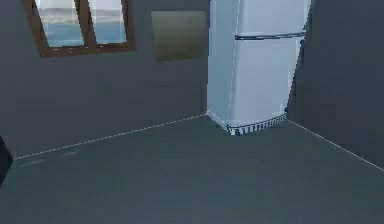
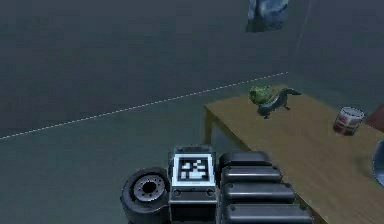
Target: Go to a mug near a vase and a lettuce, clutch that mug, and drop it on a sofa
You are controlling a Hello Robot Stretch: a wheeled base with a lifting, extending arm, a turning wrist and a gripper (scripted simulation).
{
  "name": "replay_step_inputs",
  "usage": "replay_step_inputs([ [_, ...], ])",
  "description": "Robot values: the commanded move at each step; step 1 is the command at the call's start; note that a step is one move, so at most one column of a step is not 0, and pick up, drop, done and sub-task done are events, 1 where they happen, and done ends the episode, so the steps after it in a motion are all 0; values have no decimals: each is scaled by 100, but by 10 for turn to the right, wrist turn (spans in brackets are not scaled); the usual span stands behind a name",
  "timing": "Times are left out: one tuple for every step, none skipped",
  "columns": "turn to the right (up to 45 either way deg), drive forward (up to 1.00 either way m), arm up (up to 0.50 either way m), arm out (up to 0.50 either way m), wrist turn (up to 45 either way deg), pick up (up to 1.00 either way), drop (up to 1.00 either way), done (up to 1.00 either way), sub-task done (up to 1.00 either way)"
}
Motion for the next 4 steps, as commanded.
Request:
replay_step_inputs([
  [-450,0,0,0,0,0,0,0,0],
  [-240,0,0,0,0,0,0,0,0],
  [0,5,0,0,0,0,0,0,0],
  [-450,0,0,0,0,0,0,0,0],
])
